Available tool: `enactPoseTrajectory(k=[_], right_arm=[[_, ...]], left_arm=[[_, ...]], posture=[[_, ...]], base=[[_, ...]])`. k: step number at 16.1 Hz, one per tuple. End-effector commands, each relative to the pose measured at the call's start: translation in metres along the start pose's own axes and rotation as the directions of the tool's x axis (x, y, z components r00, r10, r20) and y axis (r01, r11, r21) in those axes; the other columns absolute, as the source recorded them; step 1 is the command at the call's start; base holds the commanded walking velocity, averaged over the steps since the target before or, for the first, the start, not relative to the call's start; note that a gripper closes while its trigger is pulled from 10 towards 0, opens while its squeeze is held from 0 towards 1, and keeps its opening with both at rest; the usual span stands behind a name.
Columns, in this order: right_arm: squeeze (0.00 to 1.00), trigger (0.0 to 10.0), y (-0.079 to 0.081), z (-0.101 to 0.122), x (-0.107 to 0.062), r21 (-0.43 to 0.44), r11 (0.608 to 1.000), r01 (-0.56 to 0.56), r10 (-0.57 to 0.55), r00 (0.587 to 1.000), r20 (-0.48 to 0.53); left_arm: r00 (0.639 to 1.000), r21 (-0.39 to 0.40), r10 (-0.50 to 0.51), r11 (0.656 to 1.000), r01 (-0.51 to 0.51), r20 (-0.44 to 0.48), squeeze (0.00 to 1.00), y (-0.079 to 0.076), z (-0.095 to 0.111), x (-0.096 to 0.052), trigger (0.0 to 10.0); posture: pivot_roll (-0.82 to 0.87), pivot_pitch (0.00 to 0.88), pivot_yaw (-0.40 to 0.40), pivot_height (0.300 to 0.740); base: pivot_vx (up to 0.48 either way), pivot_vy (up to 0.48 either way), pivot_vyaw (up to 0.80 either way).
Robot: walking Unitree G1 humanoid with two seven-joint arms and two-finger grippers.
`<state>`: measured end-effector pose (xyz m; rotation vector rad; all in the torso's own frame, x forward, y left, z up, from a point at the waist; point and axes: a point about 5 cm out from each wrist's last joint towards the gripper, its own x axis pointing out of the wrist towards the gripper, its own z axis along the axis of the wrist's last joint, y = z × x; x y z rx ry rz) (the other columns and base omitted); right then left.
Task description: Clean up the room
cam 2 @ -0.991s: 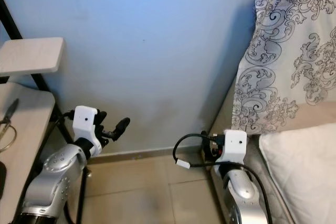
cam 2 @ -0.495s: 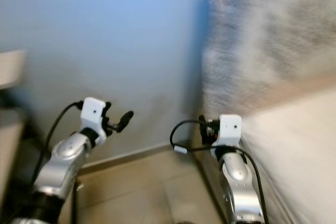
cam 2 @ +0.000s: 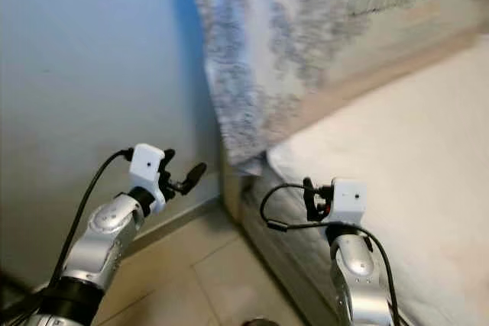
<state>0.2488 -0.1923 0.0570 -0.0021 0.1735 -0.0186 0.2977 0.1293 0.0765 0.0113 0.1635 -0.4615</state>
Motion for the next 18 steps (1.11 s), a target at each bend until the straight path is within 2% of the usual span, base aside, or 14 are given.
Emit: enactPoseTrajectory(k=[1,5,7,11,16,18], right_arm=[[0.00,10.0,0.002,0.003,0.001,0.020,1.000,-0.001,0.001,1.000,0.019],[0.00,10.0,-0.019,0.010,-0.004,0.087,0.985,0.148,-0.156,0.984,0.083],[0.00,10.0,-0.026,0.012,-0.006,0.074,0.977,0.198,-0.204,0.974,0.099],[0.00,10.0,-0.027,0.005,-0.012,0.030,0.980,0.199,-0.201,0.977,0.077],[0.00,10.0,-0.032,0.006,-0.017,-0.034,0.971,0.236,-0.231,0.966,0.115],[0.00,10.0,-0.035,0.005,-0.017,-0.038,0.968,0.247,-0.241,0.964,0.110]], left_arm=[[1.000,-0.012,0.004,1.000,-0.004,-0.007,0.00,0.004,-0.003,-0.003,10.0],[1.000,-0.011,0.009,1.000,-0.009,0.008,0.00,0.006,0.000,-0.002,10.0],[1.000,-0.008,0.000,1.000,0.000,0.019,0.00,0.005,0.003,0.002,10.0],[1.000,0.023,-0.005,1.000,0.005,0.012,0.00,0.005,0.002,0.003,10.0],[1.000,0.024,-0.010,1.000,0.009,0.011,0.00,0.004,0.000,0.004,10.0],[1.000,0.017,-0.009,1.000,0.008,0.019,0.00,0.004,0.002,0.007,10.0]], posture=[[-0.09,0.000,0.011,0.740],[-0.09,0.000,0.018,0.740],[-0.10,0.000,0.023,0.740],[-0.11,0.000,0.028,0.740],[-0.11,0.000,0.027,0.740],[-0.11,0.000,0.026,0.740]], base=[[0.000,0.469,-0.68],[0.000,0.468,-0.65],[0.000,0.467,-0.64],[0.000,0.000,-0.64],[0.000,-0.477,-0.63],[0.000,0.000,-0.63]])
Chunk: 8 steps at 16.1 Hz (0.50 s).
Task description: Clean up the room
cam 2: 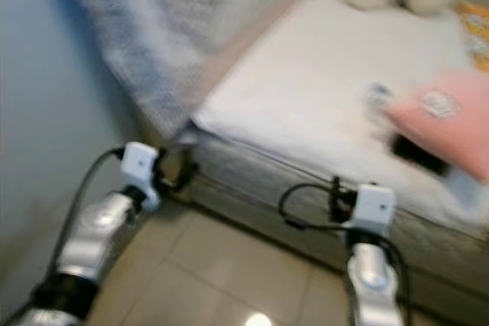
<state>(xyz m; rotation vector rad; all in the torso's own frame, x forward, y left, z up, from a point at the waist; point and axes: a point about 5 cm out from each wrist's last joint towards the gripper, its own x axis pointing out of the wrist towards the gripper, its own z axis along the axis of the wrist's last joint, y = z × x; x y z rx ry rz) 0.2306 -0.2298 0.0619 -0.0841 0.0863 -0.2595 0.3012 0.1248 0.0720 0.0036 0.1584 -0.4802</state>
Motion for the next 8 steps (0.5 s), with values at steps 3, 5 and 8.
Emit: enactPoseTrajectory(k=[3,5,8], right_arm=[[0.00,10.0,0.003,0.001,0.001,0.006,1.000,0.003,-0.003,1.000,0.015],[0.00,10.0,0.002,0.002,0.001,0.005,1.000,0.009,-0.010,1.000,0.025],[0.00,10.0,-0.001,0.004,-0.001,0.083,0.996,0.023,-0.026,0.999,0.038]], left_arm=[[1.000,0.013,0.021,1.000,-0.021,0.020,0.00,0.007,0.006,0.002,10.0],[0.991,-0.098,0.125,0.988,-0.121,0.038,0.00,0.017,0.006,-0.001,10.0],[0.969,-0.136,0.235,0.965,-0.223,0.075,1.00,0.030,0.007,-0.013,10.0]], posture=[[-0.10,0.000,0.027,0.740],[-0.11,0.000,0.029,0.740],[-0.10,0.000,0.018,0.740]], base=[[0.000,0.000,-0.64],[0.000,0.000,-0.63],[0.000,0.000,-0.61]])
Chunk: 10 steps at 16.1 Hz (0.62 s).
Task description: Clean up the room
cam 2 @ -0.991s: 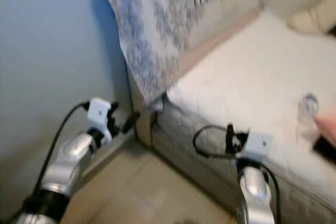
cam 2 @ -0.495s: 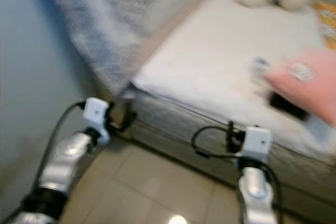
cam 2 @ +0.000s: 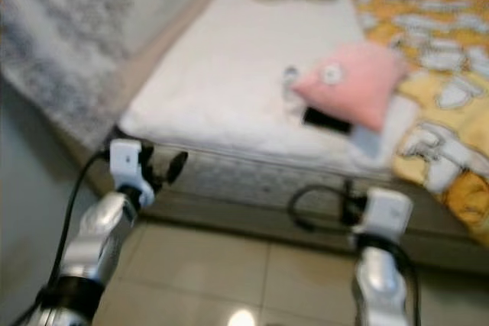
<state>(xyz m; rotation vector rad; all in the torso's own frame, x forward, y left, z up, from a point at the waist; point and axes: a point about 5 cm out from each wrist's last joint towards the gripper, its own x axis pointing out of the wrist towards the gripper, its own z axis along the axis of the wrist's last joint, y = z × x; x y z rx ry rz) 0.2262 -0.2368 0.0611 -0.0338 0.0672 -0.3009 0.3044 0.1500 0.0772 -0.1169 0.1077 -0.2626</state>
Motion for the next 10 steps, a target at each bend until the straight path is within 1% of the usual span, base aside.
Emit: enactPoseTrajectory(k=[1,2,3,4,6,7,8,10], right_arm=[[0.00,10.0,0.011,0.003,0.001,0.028,0.998,-0.051,0.051,0.999,0.004],[0.00,10.0,0.016,0.002,0.001,-0.002,0.996,-0.093,0.093,0.996,0.002],[0.00,10.0,0.019,0.003,0.004,-0.022,0.993,-0.116,0.116,0.993,-0.006],[0.00,10.0,0.019,0.007,0.008,-0.033,0.993,-0.113,0.113,0.994,0.010],[0.00,10.0,0.022,0.016,0.014,-0.058,0.990,-0.129,0.132,0.990,0.047],[0.00,10.0,0.023,0.019,0.015,-0.067,0.989,-0.133,0.137,0.989,0.057],[0.00,10.0,0.022,0.023,0.020,-0.061,0.990,-0.127,0.131,0.989,0.066],[0.00,10.0,0.022,0.022,0.021,-0.065,0.990,-0.125,0.129,0.990,0.061]], left_arm=[[1.000,0.050,0.005,0.999,-0.006,0.015,1.00,0.003,0.005,0.000,10.0],[1.000,0.083,0.024,0.996,-0.023,-0.005,1.00,0.002,0.004,0.003,10.0],[1.000,0.103,0.023,0.994,-0.022,-0.012,0.00,-0.001,0.003,0.004,10.0],[0.999,0.143,0.037,0.989,-0.033,-0.025,0.00,-0.001,0.002,0.005,10.0],[1.000,0.107,0.007,0.994,-0.007,-0.005,0.00,-0.004,0.005,0.004,10.0],[1.000,0.084,0.017,0.996,-0.018,0.012,0.00,-0.003,0.006,0.004,10.0],[0.999,0.053,-0.007,0.999,0.005,0.042,0.00,-0.007,0.012,0.007,10.0],[0.997,0.050,-0.046,0.998,0.043,0.054,0.00,-0.013,0.015,0.009,10.0]], posture=[[-0.10,0.000,0.014,0.740],[-0.10,0.000,0.013,0.740],[-0.10,0.000,0.010,0.740],[-0.10,0.000,0.010,0.740],[-0.10,0.000,0.010,0.740],[-0.10,0.000,0.010,0.740],[-0.10,0.000,0.012,0.740],[-0.10,0.000,0.016,0.740]], base=[[0.000,0.000,-0.59],[0.000,0.000,-0.58],[0.000,0.000,0.00],[0.000,0.000,0.00],[0.000,0.000,0.00],[0.000,0.000,0.00],[0.480,0.000,0.00],[0.480,0.000,0.00]])
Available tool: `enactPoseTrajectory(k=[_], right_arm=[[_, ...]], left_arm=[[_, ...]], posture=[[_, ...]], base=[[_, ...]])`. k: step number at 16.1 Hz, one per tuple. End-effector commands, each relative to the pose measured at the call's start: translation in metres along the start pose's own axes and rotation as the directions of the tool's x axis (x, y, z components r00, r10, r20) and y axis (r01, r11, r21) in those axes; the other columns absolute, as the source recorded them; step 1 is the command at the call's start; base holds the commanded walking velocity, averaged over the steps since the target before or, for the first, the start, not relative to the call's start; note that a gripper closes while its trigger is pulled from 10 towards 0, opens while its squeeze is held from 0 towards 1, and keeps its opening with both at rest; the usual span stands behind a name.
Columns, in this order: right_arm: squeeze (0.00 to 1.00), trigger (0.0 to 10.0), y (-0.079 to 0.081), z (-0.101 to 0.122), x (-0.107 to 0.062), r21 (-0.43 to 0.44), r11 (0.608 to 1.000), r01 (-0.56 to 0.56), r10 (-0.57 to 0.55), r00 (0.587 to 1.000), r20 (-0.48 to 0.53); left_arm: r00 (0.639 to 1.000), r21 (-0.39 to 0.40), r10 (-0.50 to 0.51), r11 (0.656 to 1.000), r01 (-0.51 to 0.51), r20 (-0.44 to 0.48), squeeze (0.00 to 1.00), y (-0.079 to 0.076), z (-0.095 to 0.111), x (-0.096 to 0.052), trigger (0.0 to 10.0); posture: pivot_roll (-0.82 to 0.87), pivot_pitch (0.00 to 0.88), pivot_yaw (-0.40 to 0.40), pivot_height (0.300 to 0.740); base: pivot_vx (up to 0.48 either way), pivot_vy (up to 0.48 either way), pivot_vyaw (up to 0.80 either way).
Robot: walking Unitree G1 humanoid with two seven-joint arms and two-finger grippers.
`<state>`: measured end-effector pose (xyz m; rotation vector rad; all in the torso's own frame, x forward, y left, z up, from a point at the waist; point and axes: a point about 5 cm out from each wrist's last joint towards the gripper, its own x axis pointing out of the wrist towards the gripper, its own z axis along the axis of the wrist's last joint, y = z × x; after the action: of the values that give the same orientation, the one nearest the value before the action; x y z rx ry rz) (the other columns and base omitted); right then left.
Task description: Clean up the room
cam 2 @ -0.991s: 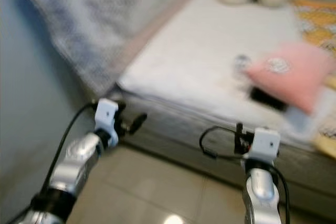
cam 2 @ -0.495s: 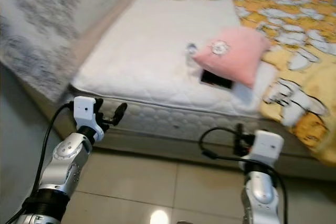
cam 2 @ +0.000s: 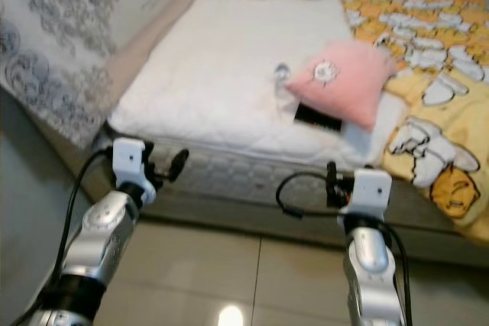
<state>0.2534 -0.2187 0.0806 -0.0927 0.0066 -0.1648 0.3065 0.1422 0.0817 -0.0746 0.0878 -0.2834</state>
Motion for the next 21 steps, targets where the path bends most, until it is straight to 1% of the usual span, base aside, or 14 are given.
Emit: enactPoseTrajectory(k=[1,2,4,8,11,12,13,15,16,17,18,21], right_arm=[[0.00,10.0,-0.002,-0.001,0.001,-0.009,1.000,0.005,-0.005,1.000,-0.007],[0.00,10.0,0.000,-0.002,0.001,-0.011,1.000,0.002,-0.002,1.000,-0.019],[0.00,10.0,0.002,-0.003,0.000,0.008,1.000,0.002,-0.002,1.000,-0.019],[0.00,10.0,0.001,-0.003,0.000,0.001,1.000,0.013,-0.013,1.000,-0.014],[0.00,10.0,-0.001,0.000,0.002,-0.008,1.000,0.021,-0.021,1.000,-0.005],[0.00,10.0,0.000,-0.002,0.002,-0.025,1.000,0.016,-0.016,1.000,-0.023],[0.00,10.0,0.000,-0.003,0.002,-0.024,1.000,0.014,-0.015,0.999,-0.033],[0.00,10.0,0.002,-0.003,0.000,-0.004,1.000,0.003,-0.003,1.000,-0.013],[0.00,10.0,0.002,-0.002,0.000,0.003,1.000,0.000,0.000,1.000,-0.005],[0.00,10.0,0.002,-0.002,0.000,-0.009,1.000,0.001,-0.001,1.000,-0.008],[0.00,10.0,0.001,-0.001,0.001,-0.016,1.000,0.004,-0.004,1.000,-0.008],[0.00,10.0,-0.005,0.014,0.008,-0.033,0.999,0.028,-0.027,0.999,0.039]], left_arm=[[0.998,0.017,-0.046,0.999,0.045,0.047,0.00,-0.007,0.012,0.006,10.0],[0.997,0.018,-0.058,0.998,0.057,0.046,0.00,-0.009,0.012,0.007,10.0],[0.996,0.026,-0.083,0.996,0.082,0.045,0.00,-0.011,0.013,0.009,10.0],[0.995,0.026,-0.086,0.996,0.085,0.039,0.00,-0.011,0.012,0.010,10.0],[0.994,0.027,-0.102,0.995,0.101,0.043,0.00,-0.015,0.012,0.012,10.0],[0.993,0.031,-0.109,0.994,0.108,0.043,0.00,-0.017,0.012,0.012,10.0],[0.993,0.031,-0.112,0.993,0.110,0.043,0.00,-0.017,0.012,0.012,10.0],[0.993,0.030,-0.115,0.993,0.113,0.042,0.00,-0.017,0.011,0.011,10.0],[0.992,0.030,-0.117,0.993,0.115,0.041,0.00,-0.018,0.010,0.011,10.0],[0.992,0.035,-0.122,0.992,0.121,0.039,0.00,-0.020,0.010,0.011,10.0],[0.991,0.040,-0.127,0.991,0.126,0.039,0.00,-0.021,0.010,0.011,10.0],[0.990,0.038,-0.133,0.991,0.131,0.048,0.00,-0.023,0.012,0.013,10.0]], posture=[[-0.11,0.000,0.018,0.740],[-0.11,0.000,0.022,0.740],[-0.11,0.000,0.029,0.740],[-0.12,0.000,0.033,0.740],[-0.12,0.000,0.033,0.740],[-0.12,0.000,0.034,0.740],[-0.12,0.000,0.034,0.740],[-0.12,0.000,0.034,0.740],[-0.12,0.000,0.035,0.740],[-0.12,0.000,0.035,0.740],[-0.12,0.000,0.036,0.740],[-0.13,0.000,0.038,0.740]], base=[[0.480,0.000,0.00],[0.480,0.000,0.00],[0.480,0.000,-0.73],[0.480,0.000,-0.64],[0.480,0.000,0.00],[0.480,0.000,0.00],[0.480,0.000,-0.71],[0.476,0.000,-0.69],[0.472,0.000,0.00],[0.465,0.000,0.00],[0.461,0.000,0.00],[0.461,0.000,0.00]])
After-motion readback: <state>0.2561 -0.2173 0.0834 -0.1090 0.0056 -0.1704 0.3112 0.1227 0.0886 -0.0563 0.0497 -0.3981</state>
